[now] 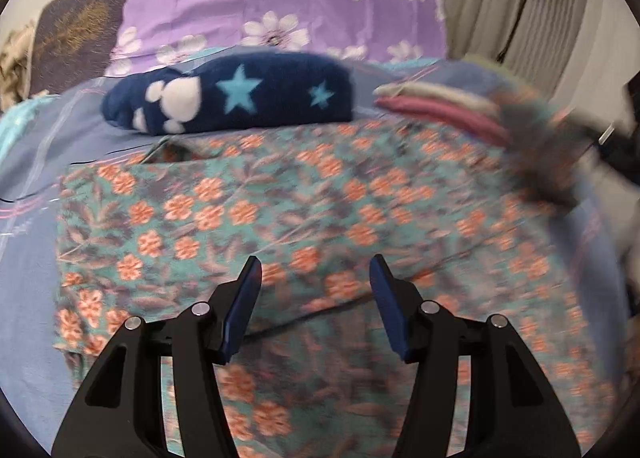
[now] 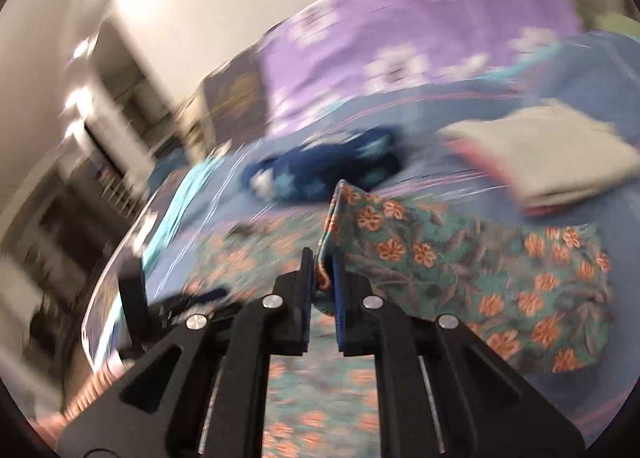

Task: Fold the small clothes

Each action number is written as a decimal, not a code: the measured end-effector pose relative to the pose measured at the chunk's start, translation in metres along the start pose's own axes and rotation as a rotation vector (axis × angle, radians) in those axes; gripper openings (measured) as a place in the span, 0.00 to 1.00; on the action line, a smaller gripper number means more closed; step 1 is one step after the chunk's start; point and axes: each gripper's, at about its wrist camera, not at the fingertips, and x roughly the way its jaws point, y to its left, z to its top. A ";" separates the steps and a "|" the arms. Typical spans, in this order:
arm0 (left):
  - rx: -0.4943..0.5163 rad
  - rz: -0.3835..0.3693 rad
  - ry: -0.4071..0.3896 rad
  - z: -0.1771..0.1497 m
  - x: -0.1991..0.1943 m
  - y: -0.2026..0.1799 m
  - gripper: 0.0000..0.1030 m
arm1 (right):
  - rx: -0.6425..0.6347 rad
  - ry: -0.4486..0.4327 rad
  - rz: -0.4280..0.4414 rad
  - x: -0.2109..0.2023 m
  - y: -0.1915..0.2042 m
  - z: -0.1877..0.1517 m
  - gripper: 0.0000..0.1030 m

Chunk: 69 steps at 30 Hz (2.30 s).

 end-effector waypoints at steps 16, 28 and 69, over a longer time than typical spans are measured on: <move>-0.073 -0.288 0.206 0.026 0.061 -0.057 0.56 | -0.108 0.139 -0.072 0.047 0.014 -0.068 0.09; 0.113 -0.203 0.093 0.049 0.049 -0.104 0.02 | -0.120 0.077 -0.005 0.028 0.007 -0.076 0.20; -0.058 0.310 -0.048 0.025 -0.057 0.097 0.18 | -0.082 0.108 -0.071 0.011 -0.013 -0.064 0.33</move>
